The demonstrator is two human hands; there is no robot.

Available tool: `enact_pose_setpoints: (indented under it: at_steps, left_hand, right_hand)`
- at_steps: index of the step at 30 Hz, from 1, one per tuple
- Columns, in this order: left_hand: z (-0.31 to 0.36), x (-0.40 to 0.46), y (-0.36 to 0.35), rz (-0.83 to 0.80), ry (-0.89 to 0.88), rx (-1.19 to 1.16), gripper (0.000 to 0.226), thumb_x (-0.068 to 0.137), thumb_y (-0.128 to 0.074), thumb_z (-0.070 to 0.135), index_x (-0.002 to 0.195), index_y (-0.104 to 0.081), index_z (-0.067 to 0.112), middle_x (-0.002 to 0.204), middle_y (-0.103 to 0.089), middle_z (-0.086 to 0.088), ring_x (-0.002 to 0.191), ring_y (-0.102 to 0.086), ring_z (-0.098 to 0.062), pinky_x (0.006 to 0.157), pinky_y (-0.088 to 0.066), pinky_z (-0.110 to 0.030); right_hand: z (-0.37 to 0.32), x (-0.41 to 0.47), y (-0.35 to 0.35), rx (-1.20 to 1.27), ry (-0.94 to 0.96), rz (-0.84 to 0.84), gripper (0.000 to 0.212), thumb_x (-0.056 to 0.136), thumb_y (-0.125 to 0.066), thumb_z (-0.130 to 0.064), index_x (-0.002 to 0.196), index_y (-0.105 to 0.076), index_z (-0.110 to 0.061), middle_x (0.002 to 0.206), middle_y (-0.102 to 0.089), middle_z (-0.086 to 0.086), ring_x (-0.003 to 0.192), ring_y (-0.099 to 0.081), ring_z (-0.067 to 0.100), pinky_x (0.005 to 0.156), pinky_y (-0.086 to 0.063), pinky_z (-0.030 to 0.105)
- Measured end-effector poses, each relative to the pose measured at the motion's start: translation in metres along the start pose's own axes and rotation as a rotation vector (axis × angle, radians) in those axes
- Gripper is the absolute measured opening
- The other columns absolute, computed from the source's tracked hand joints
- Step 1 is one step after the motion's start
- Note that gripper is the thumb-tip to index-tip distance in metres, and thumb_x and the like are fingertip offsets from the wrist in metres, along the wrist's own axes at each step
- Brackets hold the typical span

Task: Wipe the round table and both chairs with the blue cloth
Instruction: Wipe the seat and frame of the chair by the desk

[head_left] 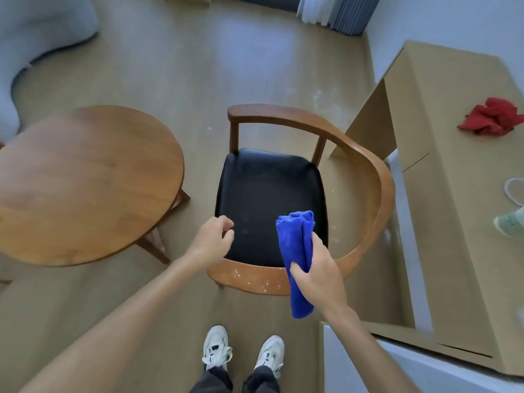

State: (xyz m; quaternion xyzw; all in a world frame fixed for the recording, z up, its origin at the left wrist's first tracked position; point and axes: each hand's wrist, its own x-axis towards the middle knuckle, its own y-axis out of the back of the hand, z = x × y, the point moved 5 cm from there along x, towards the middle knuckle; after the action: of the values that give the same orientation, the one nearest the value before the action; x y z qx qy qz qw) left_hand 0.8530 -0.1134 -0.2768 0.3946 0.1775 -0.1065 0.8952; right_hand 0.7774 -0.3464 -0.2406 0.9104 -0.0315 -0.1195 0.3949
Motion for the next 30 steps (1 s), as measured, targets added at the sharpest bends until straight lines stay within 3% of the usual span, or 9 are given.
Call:
enact_pose_setpoints:
  at_steps: [3, 6, 10, 13, 16, 21, 24, 26, 30]
  left_hand:
    - [-0.048, -0.001, -0.026, 0.055, 0.043, 0.05, 0.026, 0.098, -0.047, 0.021, 0.121, -0.058, 0.014, 0.123, -0.053, -0.003, 0.116, -0.05, -0.021, 0.101, -0.041, -0.036]
    - [-0.088, -0.005, -0.046, 0.099, 0.075, 0.058, 0.024, 0.097, -0.049, 0.019, 0.117, -0.06, 0.012, 0.122, -0.053, -0.004, 0.117, -0.047, -0.024, 0.103, -0.038, -0.041]
    - [-0.115, 0.0, -0.058, 0.172, 0.15, 0.016, 0.02, 0.096, -0.048, 0.014, 0.108, -0.062, 0.006, 0.113, -0.056, -0.012, 0.113, -0.05, -0.03, 0.1, -0.037, -0.042]
    - [-0.112, 0.008, -0.061, 0.205, 0.185, -0.02, 0.02, 0.097, -0.046, 0.013, 0.107, -0.062, 0.005, 0.112, -0.057, -0.017, 0.113, -0.049, -0.034, 0.098, -0.037, -0.044]
    - [-0.095, 0.018, -0.058, 0.19, 0.112, 0.058, 0.022, 0.099, -0.043, 0.017, 0.109, -0.061, 0.008, 0.116, -0.056, -0.013, 0.115, -0.047, -0.032, 0.1, -0.036, -0.048]
    - [-0.064, 0.02, -0.061, 0.178, -0.024, 0.218, 0.03, 0.099, -0.043, 0.022, 0.122, -0.058, 0.009, 0.131, -0.052, -0.007, 0.125, -0.043, -0.026, 0.103, -0.031, -0.045]
    - [-0.061, 0.014, -0.07, 0.17, -0.065, 0.266, 0.033, 0.099, -0.045, 0.023, 0.126, -0.057, 0.009, 0.137, -0.049, -0.005, 0.132, -0.039, -0.023, 0.107, -0.028, -0.043]
    - [-0.066, 0.01, -0.072, 0.186, -0.058, 0.253, 0.033, 0.099, -0.045, 0.022, 0.127, -0.056, 0.009, 0.138, -0.048, -0.006, 0.133, -0.038, -0.022, 0.108, -0.026, -0.043]
    - [-0.082, 0.009, -0.064, 0.245, 0.037, 0.186, 0.033, 0.102, -0.039, 0.026, 0.127, -0.055, 0.012, 0.139, -0.048, -0.007, 0.133, -0.037, -0.024, 0.109, -0.025, -0.046]
  right_hand:
    - [0.026, -0.004, -0.042, -0.223, 0.008, 0.099, 0.073, 0.078, -0.068, -0.021, 0.144, -0.037, -0.015, 0.116, -0.053, -0.002, 0.095, -0.052, 0.02, 0.077, -0.05, 0.035]
    - [0.039, -0.005, -0.083, -0.459, -0.01, 0.219, 0.061, 0.068, -0.077, -0.026, 0.123, -0.06, -0.007, 0.099, -0.061, 0.012, 0.079, -0.054, 0.031, 0.064, -0.05, 0.039]
    - [0.013, -0.013, -0.135, -0.459, 0.063, 0.264, 0.051, 0.072, -0.071, -0.037, 0.117, -0.062, -0.014, 0.094, -0.059, 0.007, 0.072, -0.051, 0.026, 0.058, -0.046, 0.034]
    - [0.002, -0.018, -0.149, -0.471, 0.256, 0.238, 0.045, 0.073, -0.065, -0.027, 0.117, -0.059, -0.02, 0.097, -0.059, 0.007, 0.069, -0.048, 0.024, 0.056, -0.039, 0.032]
    - [0.037, -0.006, -0.107, -0.518, 0.332, 0.265, 0.049, 0.065, -0.073, -0.016, 0.113, -0.066, -0.018, 0.094, -0.061, 0.01, 0.067, -0.052, 0.027, 0.055, -0.042, 0.033]
    - [0.15, 0.016, 0.0, -0.519, -0.159, 0.371, 0.052, 0.073, -0.075, -0.009, 0.122, -0.06, -0.004, 0.102, -0.058, 0.021, 0.085, -0.056, 0.039, 0.067, -0.05, 0.045]
    - [0.163, 0.015, 0.005, -0.339, -0.413, 0.453, 0.047, 0.082, -0.068, -0.012, 0.127, -0.054, -0.003, 0.106, -0.053, 0.023, 0.095, -0.053, 0.041, 0.079, -0.048, 0.049]
    - [0.133, 0.002, -0.023, -0.373, -0.312, 0.487, 0.049, 0.073, -0.07, -0.008, 0.121, -0.059, -0.003, 0.101, -0.054, 0.021, 0.087, -0.052, 0.038, 0.073, -0.049, 0.045]
    - [0.037, -0.038, -0.124, -0.312, -0.025, 0.298, 0.055, 0.065, -0.074, -0.012, 0.119, -0.061, -0.013, 0.102, -0.058, 0.011, 0.079, -0.052, 0.025, 0.062, -0.049, 0.034]
